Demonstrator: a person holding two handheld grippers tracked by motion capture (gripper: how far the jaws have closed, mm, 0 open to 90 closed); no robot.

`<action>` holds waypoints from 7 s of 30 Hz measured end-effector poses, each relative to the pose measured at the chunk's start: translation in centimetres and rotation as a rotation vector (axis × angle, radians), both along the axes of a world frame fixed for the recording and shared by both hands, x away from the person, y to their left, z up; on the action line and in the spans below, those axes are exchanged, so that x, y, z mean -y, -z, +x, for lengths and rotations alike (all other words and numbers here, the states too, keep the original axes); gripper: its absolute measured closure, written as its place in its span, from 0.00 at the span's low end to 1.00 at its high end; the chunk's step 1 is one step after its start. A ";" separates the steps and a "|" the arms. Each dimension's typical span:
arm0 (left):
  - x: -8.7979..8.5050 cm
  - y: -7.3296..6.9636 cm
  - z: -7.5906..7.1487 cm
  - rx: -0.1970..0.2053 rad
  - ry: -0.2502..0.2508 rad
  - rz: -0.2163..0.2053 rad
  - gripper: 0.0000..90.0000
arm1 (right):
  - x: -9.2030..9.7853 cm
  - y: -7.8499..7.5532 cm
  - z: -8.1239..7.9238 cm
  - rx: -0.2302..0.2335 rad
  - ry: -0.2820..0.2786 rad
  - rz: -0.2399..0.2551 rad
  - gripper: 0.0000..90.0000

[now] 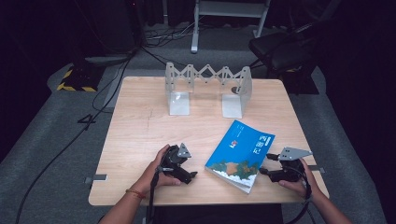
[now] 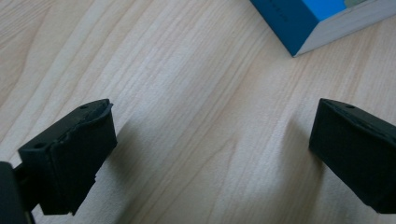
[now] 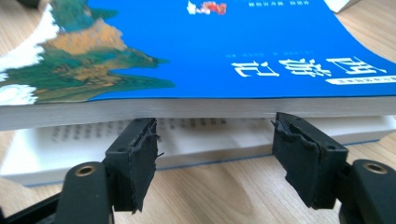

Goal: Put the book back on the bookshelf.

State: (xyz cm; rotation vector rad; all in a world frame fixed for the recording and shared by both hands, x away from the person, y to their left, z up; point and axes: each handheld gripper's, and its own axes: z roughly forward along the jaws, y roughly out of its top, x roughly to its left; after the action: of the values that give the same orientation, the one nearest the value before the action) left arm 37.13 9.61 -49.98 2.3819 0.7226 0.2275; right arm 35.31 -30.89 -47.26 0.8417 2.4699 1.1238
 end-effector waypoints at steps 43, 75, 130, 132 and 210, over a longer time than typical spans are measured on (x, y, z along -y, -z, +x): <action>10.1 -4.2 -2.8 0.239 0.238 -0.166 0.84 | -1.3 -2.9 1.4 0.045 0.006 0.113 0.36; 1.3 -4.6 -1.4 0.181 0.224 -0.174 0.80 | -5.2 -1.3 4.7 0.148 -0.268 -0.080 0.39; -0.6 -5.3 -0.9 0.183 0.106 -0.054 0.70 | -7.3 -1.4 5.8 0.248 -0.445 -0.094 0.74; -0.4 -5.5 -1.1 0.186 0.100 -0.054 0.61 | -7.6 -1.5 5.6 0.255 -0.440 -0.099 0.75; -0.2 -5.7 -2.6 0.341 -0.033 -0.151 0.82 | -6.7 1.8 8.6 0.081 -0.170 -0.025 0.48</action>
State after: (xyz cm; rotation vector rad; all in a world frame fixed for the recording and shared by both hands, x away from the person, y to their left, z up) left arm 34.49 9.77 -44.27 2.1171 0.5944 0.5575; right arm 43.90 -24.15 -49.06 0.5761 2.5204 1.1556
